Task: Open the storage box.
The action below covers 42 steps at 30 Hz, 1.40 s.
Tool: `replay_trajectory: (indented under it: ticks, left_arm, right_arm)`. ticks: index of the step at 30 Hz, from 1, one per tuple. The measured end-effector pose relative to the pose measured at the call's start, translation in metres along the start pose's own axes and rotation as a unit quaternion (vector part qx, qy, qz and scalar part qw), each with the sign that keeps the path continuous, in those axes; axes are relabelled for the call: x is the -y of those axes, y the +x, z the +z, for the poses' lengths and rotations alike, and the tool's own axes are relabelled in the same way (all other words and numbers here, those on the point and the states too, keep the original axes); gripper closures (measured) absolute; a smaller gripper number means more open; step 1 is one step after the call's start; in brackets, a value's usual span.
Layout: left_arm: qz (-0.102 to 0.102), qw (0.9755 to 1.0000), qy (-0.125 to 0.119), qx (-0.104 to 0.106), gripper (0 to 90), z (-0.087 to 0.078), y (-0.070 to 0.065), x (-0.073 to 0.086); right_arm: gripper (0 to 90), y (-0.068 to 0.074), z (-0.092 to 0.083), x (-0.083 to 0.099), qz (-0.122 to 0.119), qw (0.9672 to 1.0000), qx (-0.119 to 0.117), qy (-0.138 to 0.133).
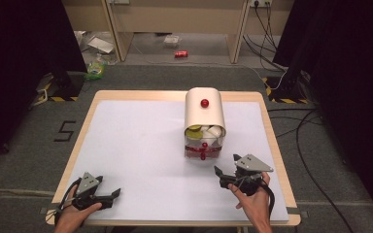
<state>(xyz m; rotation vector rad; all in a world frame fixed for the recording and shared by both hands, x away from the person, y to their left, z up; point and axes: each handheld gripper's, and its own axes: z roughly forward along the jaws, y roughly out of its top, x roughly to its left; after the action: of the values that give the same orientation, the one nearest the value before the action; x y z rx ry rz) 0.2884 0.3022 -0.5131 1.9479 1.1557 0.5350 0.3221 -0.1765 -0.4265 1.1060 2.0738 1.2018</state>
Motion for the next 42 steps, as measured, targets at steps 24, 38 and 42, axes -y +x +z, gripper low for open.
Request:
replay_trajectory:
  ticks: [24,38,42]
  left_arm:
    - [0.000,1.0000,0.000,0.000,13.4,0.000,0.000,0.000]
    - [0.001,1.0000,-0.001,-0.003,13.4,0.000,-0.001,0.000]
    - [0.001,1.0000,-0.001,-0.003,13.4,0.000,-0.001,0.000]
  right_arm:
    - [30.8,0.012,-0.007,-0.032,-0.029,0.9990,-0.007,-0.034]
    - [32.8,0.025,-0.013,-0.057,-0.037,0.9976,-0.015,-0.057]
    - [33.0,0.023,-0.011,-0.061,-0.033,0.9977,-0.013,-0.057]
